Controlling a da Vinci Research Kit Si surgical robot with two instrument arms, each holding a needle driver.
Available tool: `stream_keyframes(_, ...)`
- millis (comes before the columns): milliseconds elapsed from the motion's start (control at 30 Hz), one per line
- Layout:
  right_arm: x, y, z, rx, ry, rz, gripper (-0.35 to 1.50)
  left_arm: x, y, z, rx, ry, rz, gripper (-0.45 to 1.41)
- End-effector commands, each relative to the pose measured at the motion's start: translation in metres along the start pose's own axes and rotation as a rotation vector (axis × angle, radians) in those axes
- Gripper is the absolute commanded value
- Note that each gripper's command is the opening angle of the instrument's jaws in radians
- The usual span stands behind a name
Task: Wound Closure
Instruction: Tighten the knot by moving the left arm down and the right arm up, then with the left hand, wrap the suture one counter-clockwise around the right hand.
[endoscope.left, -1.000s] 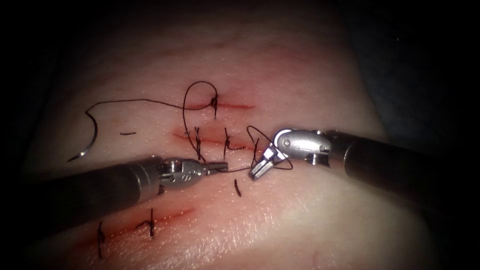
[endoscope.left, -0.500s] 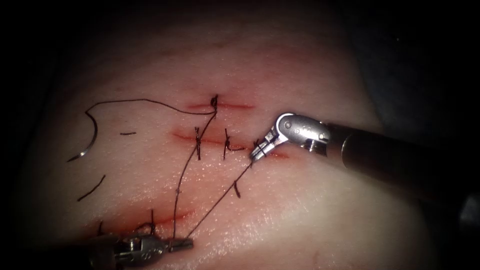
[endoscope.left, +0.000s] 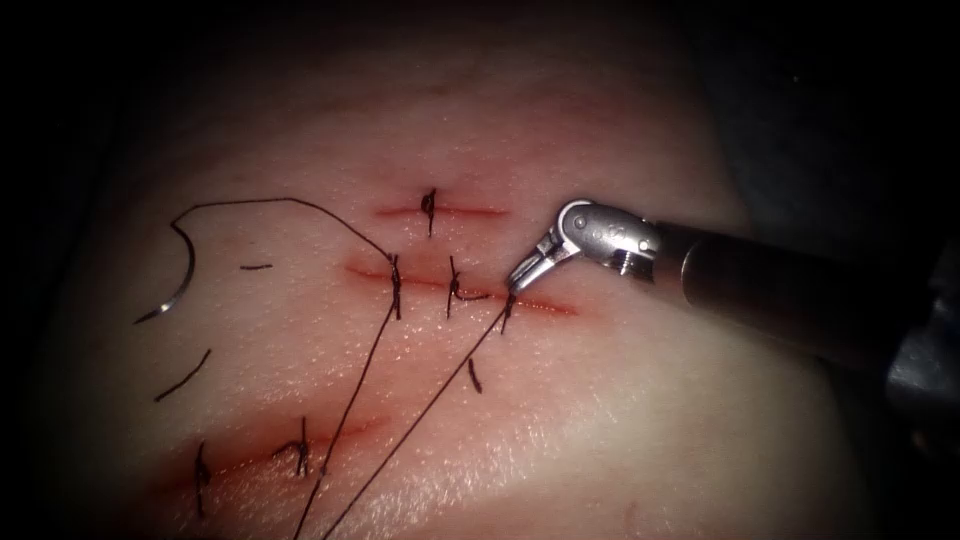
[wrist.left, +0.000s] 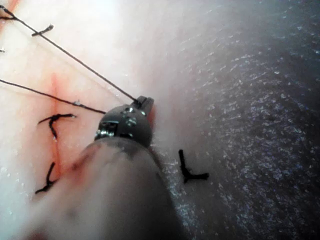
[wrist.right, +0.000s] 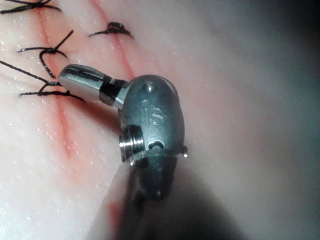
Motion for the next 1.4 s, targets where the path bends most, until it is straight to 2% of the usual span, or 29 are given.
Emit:
stream_keyframes(33, -0.0005, 0.0013, 0.0001, 0.0, -0.003, -0.007, -0.35, -0.0003, 0.0003, 0.0007, -0.008, -0.004, -0.004, -0.45)
stream_keyframes(100, -0.0012, 0.0015, 0.0001, 0.0, -0.008, 0.0, -0.35, -0.0004, 0.0017, 0.0008, -0.041, -0.015, -0.003, -0.45)
stream_keyframes(233, -0.0014, 0.0015, 0.0001, 0.002, -0.009, 0.004, -0.35, -0.001, 0.0045, 0.0017, -0.16, -0.049, -0.004, -0.45)
stream_keyframes(533, -0.002, 0.0028, -0.0011, -0.064, -0.027, 0.018, -0.35, -0.0016, 0.0074, 0.003, -0.341, -0.051, 0.002, -0.45)
stream_keyframes(800, -0.0018, 0.0029, -0.0013, -0.11, -0.034, 0.034, -0.35, -0.0014, 0.0071, 0.0037, -0.368, -0.041, 0.011, -0.45)
stream_keyframes(1000, -0.0012, 0.0017, -0.0002, -0.088, -0.025, 0.032, -0.35, 0.0006, 0.0051, 0.0038, -0.339, -0.043, 0.008, -0.45)
stream_keyframes(1033, -0.0007, 0.0011, 0.0002, -0.12, 0.0, 0.013, -0.1, 0.0017, 0.0035, 0.0035, -0.287, -0.018, 0.024, -0.45)
stream_keyframes(1067, -0.0007, 0.0011, 0.0002, -0.12, 0.0, 0.013, -0.1, 0.0017, 0.0035, 0.0035, -0.287, -0.018, 0.024, -0.45)
stream_keyframes(1100, 0.0004, 0.0005, 0.0006, -0.221, 0.052, 0.01, 0.95, 0.0035, 0.001, 0.0028, -0.207, 0.011, 0.056, -0.45)
stream_keyframes(1167, 0.0015, 0.0, 0.0003, -0.263, 0.081, 0.011, 1.0, 0.005, -0.0013, 0.0022, -0.145, 0.009, 0.081, -0.45)
stream_keyframes(1200, 0.0015, 0.0, 0.0003, -0.263, 0.081, 0.011, 1.0, 0.005, -0.0013, 0.0022, -0.145, 0.009, 0.081, -0.45)
stream_keyframes(1233, 0.0027, -0.0002, -0.0004, -0.3, 0.083, 0.004, 1.06, 0.0064, -0.0036, 0.0016, -0.071, 0.004, 0.106, -0.45)
stream_keyframes(1267, 0.0032, -0.0002, -0.0009, -0.315, 0.088, 0.006, 1.11, 0.0069, -0.0046, 0.0014, -0.041, 0.0, 0.119, -0.45)
stream_keyframes(1300, 0.0044, -0.0002, -0.0023, -0.363, 0.119, -0.002, 1.32, 0.0081, -0.0069, 0.0008, 0.009, 0.003, 0.142, -0.45)
stream_keyframes(1400, 0.0056, -0.0001, -0.0039, -0.401, 0.138, -0.006, 1.38, 0.009, -0.0089, 0.0004, 0.055, -0.003, 0.162, -0.45)
